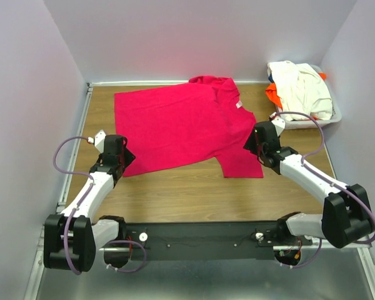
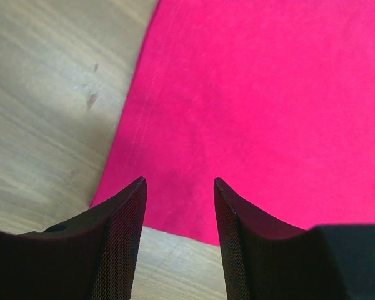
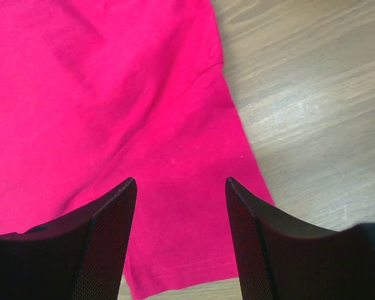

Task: Fold and stack the t-shirts
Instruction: Flatten the tshirt out

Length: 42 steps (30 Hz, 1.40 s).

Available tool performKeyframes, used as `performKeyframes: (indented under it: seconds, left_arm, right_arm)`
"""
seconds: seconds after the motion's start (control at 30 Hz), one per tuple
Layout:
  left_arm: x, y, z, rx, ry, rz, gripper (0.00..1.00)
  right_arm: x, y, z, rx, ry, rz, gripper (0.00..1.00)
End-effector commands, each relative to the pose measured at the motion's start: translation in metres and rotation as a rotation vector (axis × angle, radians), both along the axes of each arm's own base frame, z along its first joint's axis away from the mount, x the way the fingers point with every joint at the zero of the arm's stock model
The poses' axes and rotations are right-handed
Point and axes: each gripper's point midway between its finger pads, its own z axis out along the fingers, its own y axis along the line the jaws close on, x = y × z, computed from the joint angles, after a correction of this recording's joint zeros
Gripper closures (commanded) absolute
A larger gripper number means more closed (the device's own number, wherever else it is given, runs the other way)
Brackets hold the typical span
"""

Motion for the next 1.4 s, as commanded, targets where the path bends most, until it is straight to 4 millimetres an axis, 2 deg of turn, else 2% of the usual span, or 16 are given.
performKeyframes:
  seconds: [0.0, 0.27, 0.63, 0.93, 1.0, 1.13, 1.23, 1.37]
  left_arm:
    - [-0.014, 0.006, -0.023, -0.021, 0.063, 0.048, 0.45]
    - [-0.032, 0.016, -0.043, -0.007, 0.133, 0.116, 0.45]
    - [-0.057, 0.027, -0.064, -0.006, 0.234, 0.25, 0.46]
    - [-0.053, 0.033, -0.062, 0.007, 0.225, 0.293, 0.49]
    - [-0.05, 0.034, -0.066, 0.018, 0.242, 0.291, 0.51]
    - [-0.041, 0.033, -0.067, 0.037, 0.249, 0.258, 0.65]
    - [-0.039, 0.031, -0.071, 0.032, 0.255, 0.243, 0.73]
    - [-0.035, 0.031, -0.068, 0.038, 0.243, 0.234, 0.9]
  right_arm:
    - [-0.006, -0.02, -0.012, -0.071, 0.029, -0.062, 0.34]
    - [-0.025, -0.019, -0.035, -0.032, 0.088, -0.054, 0.35]
    - [-0.028, -0.015, -0.03, 0.0, 0.079, -0.036, 0.36]
    - [-0.025, -0.014, -0.03, -0.016, 0.09, -0.023, 0.36]
    - [-0.025, -0.015, -0.029, -0.02, 0.086, -0.027, 0.36]
    - [-0.026, -0.019, -0.024, -0.03, 0.072, -0.038, 0.35]
    - [-0.028, -0.023, -0.024, -0.037, 0.073, -0.048, 0.34]
    - [-0.032, -0.025, -0.028, -0.044, 0.091, -0.051, 0.33]
